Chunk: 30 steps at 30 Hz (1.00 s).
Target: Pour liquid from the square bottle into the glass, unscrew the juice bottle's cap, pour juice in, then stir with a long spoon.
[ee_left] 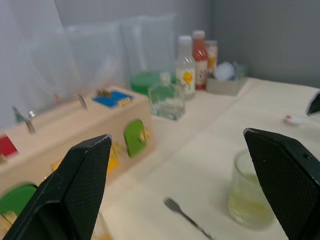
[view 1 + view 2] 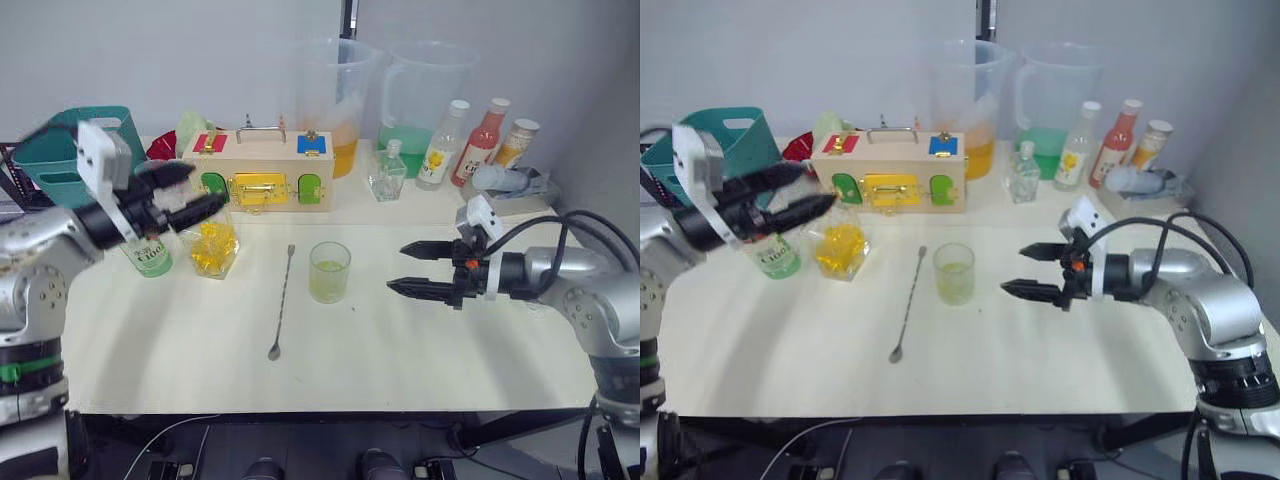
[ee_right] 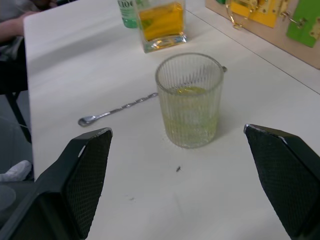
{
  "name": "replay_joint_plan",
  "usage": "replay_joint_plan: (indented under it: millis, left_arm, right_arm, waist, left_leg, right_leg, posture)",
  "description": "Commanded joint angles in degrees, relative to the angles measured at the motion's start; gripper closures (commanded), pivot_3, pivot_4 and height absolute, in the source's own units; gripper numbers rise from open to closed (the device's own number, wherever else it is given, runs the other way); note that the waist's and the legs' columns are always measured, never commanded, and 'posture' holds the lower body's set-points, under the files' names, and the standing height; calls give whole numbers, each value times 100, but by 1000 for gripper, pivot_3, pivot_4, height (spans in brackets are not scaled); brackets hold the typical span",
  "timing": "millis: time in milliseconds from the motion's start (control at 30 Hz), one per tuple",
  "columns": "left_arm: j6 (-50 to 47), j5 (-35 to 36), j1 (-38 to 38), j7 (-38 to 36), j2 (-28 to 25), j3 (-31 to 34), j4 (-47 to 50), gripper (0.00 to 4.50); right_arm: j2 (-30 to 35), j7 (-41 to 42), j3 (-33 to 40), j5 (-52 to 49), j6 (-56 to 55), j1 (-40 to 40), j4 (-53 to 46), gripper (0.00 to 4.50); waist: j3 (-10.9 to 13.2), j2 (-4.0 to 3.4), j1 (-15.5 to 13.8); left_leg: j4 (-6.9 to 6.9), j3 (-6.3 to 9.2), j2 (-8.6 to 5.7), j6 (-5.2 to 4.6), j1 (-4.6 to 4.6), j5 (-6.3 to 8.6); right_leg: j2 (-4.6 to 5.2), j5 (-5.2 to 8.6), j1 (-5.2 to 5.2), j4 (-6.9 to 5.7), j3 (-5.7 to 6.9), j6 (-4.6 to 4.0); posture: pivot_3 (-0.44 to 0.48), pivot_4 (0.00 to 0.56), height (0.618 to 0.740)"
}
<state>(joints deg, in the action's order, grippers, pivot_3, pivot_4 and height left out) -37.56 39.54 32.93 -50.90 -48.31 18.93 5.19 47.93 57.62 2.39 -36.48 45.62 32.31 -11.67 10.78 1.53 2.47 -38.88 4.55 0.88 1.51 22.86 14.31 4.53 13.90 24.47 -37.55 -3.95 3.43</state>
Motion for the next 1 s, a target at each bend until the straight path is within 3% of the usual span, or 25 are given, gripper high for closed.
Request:
replay_joint_plan:
  millis: [33,300,400,633,800,1000]
  left_arm:
    - [150,-32,-502,-363,-203,9,420,29]
    - [820,-675,-1795,-388,-229,217,84,29]
    - [1472,-1216,-2485,-213,-112,270,-140,29]
    - [2735,-1461,-3252,-276,180,801,-948,29]
    - [3122,-1324,-3520,-756,144,1138,-1838,29]
    - [3154,-1161,-3652,-950,206,1207,-1928,29]
  right_arm:
    - [95,36,431,-96,-192,-565,-414,0]
    - [-198,-437,1363,31,-667,-2303,-564,0]
    - [-367,-543,1769,173,-1144,-2907,-437,0]
    - [-350,-390,2484,341,-1941,-3573,-96,0]
    - [-326,-61,3091,88,-2011,-4077,225,0]
    - [-149,96,3172,384,-2430,-4144,889,0]
  waist:
    - [0,0,-16]
    - [0,-1,-24]
    - [-1,-2,-23]
    - [-1,-3,-22]
    - [-2,-4,-34]
    - [-2,-4,-30]
  left_leg:
    - [-1,0,-1,0,0,0]
    - [11,-2,4,-1,-13,1]
    - [13,-4,6,-1,-14,1]
    - [18,-15,13,-1,-32,1]
    - [19,-21,11,-1,-44,2]
    - [20,-24,14,-1,-51,1]
  right_leg:
    - [1,0,0,0,0,0]
    - [-3,1,-18,36,0,-2]
    - [-3,1,-21,44,-1,-2]
    - [-6,4,-31,44,-5,-6]
    - [-2,6,-46,49,-7,-5]
    - [-4,7,-51,49,-8,-6]
  posture:
    - [0,150,731]
    - [0,150,731]
    - [0,150,731]
    - [0,150,731]
    - [0,150,731]
    - [0,150,731]
